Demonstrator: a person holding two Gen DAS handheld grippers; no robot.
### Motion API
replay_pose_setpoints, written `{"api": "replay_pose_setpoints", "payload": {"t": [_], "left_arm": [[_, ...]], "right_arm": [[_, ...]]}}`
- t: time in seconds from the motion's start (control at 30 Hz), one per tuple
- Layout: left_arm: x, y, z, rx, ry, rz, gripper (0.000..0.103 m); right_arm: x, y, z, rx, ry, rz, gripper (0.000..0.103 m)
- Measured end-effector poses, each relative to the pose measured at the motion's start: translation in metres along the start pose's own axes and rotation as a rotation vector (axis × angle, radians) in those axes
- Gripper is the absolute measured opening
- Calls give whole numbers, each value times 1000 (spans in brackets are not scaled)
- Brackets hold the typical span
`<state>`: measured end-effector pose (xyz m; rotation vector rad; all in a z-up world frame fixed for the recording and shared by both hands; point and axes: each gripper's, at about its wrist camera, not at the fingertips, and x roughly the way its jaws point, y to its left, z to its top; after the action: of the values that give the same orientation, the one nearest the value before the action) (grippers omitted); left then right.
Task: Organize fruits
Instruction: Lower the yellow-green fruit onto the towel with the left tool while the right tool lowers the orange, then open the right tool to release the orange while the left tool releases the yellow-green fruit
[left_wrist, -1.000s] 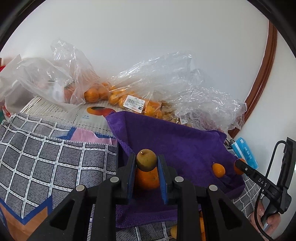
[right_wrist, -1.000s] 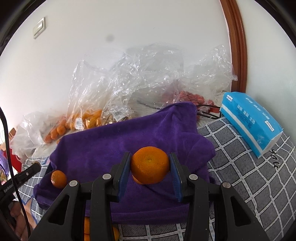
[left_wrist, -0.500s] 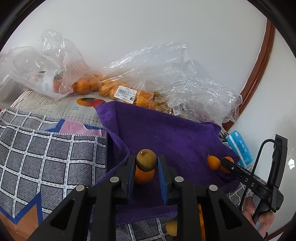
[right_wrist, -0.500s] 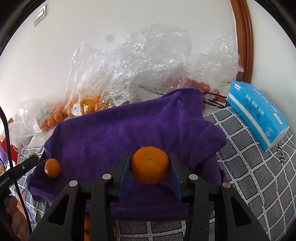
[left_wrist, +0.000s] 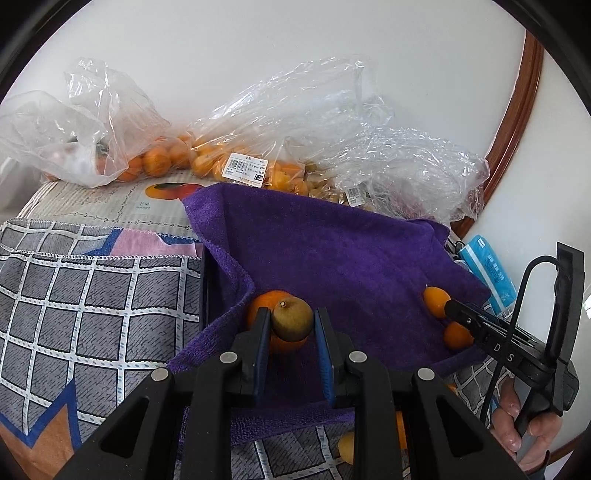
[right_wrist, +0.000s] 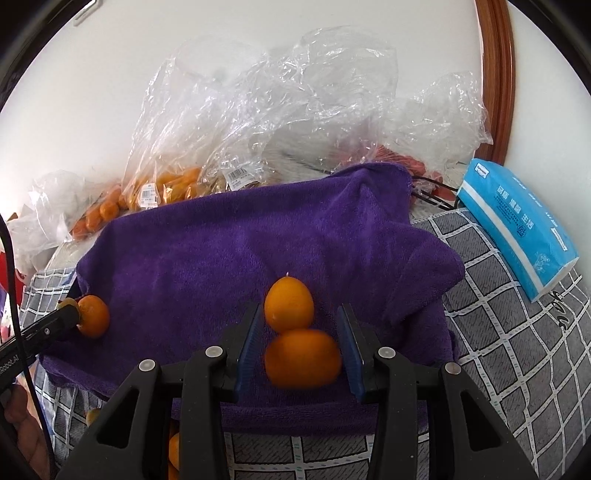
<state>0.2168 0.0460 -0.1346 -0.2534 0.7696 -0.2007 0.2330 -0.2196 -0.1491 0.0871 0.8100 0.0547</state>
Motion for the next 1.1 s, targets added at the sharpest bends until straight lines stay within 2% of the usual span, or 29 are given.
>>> {"api": "replay_pose_setpoints", "payload": {"t": [0.2,0.4,0.53,0.63,0.73,0.87,1.1], "left_arm": [[0,1,0,-7,1,-7,22],[2,1,1,-4,6,-5,22],[1,0,1,-2,11,-4,23],[1,0,1,3,13,-7,30],[-1,-2,2,3,12,-26,33],[-7,-5,2,14,-19,-28,45],[-19,-5,2,-4,-94,-20,47]], "right_arm": [[-4,4,0,-19,-18,-10,43],[-11,3,1,-6,-62,10,60],[-16,5,1,-10,-83,15,64],[-19,8,0,-19,-110,16,70],[-19,9,0,-22,-114,15,70],[-18,8,0,-9,-102,28,71],[-23,8,-1,-6,-126,20,73]]}}
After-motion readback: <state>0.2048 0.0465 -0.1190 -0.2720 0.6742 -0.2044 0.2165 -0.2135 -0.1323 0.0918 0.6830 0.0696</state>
